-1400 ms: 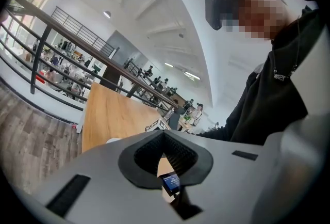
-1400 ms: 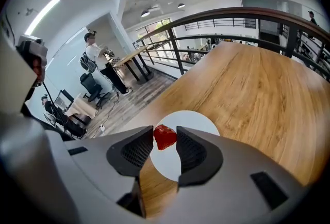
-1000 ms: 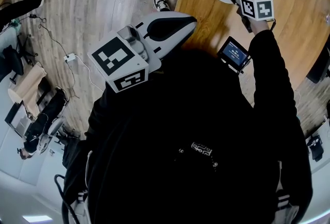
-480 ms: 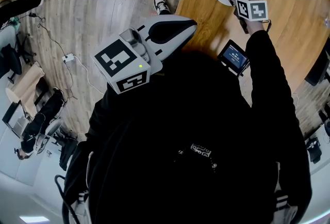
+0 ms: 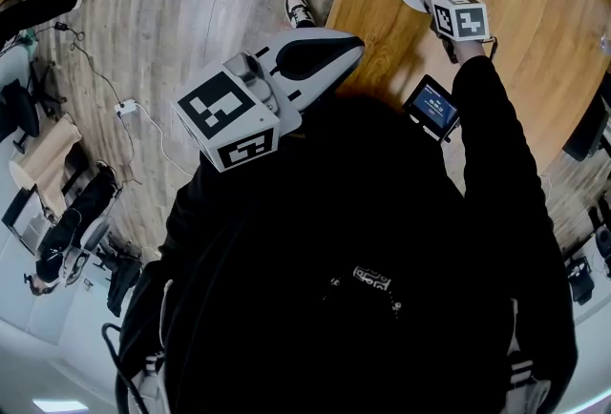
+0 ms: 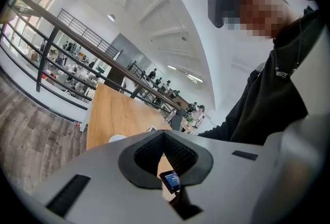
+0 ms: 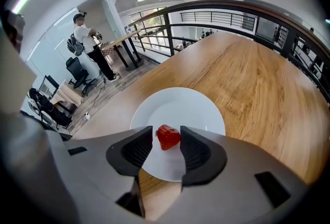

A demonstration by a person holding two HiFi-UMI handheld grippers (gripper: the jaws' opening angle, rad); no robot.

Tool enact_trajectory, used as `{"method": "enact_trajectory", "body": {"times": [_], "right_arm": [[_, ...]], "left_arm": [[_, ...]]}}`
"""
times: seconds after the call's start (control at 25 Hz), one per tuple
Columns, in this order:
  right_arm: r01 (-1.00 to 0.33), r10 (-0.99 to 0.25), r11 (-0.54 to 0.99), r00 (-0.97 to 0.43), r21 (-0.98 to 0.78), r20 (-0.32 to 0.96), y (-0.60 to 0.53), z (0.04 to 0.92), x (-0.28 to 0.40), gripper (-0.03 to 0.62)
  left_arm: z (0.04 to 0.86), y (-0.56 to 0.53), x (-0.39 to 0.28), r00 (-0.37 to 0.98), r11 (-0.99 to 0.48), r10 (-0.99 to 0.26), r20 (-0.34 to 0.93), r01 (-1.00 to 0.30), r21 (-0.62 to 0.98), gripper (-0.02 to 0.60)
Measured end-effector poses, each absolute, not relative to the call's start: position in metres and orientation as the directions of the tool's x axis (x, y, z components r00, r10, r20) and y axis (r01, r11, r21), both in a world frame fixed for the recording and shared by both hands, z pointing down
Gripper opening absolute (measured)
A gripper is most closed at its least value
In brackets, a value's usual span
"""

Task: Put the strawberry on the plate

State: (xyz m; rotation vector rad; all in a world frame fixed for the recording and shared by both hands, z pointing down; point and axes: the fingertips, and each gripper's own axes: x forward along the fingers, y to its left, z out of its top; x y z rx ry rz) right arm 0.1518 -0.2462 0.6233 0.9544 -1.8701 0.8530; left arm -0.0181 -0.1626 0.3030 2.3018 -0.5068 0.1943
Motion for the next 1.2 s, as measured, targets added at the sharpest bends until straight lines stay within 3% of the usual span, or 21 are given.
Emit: {"method": "enact_trajectory", "body": {"times": [0.24,0.76,0.8,0.92,1.2], "right_arm": [[-0.862,-0.325,0.467,-0.376,-0.198,0.868,-0.252,0.621,0.149,0.226],[-0.925,-0.510,0.353,-0.319,-0.143,0.799,-0.254,0.600,0.190,0.227],[-0.924,-0.526,0.351,-0.329,-0.152,0.784,-0.253,0.595,0.192,0.217],[-0.916,-0.557,0.348,-0.373,-0.199,0.742,-0.245,0.588,0.195,0.053],[-0.927,-0.565,0.253,-0.373,-0.276,0.736,-0.207,0.597,0.232,0.020]], "left_arm": [[0.300,-0.161,-0.017,0.910,-0.643,-0.300,0.287,-0.415,0.644,0.002],[0.342,-0.162,-0.016,0.895,-0.663,-0.267,0.358,-0.440,0.605,0.002],[0.349,-0.161,-0.016,0.892,-0.662,-0.257,0.373,-0.444,0.604,0.002],[0.372,-0.159,-0.018,0.882,-0.661,-0.225,0.414,-0.450,0.600,0.002],[0.410,-0.163,-0.008,0.866,-0.688,-0.165,0.472,-0.443,0.575,0.002]]}}
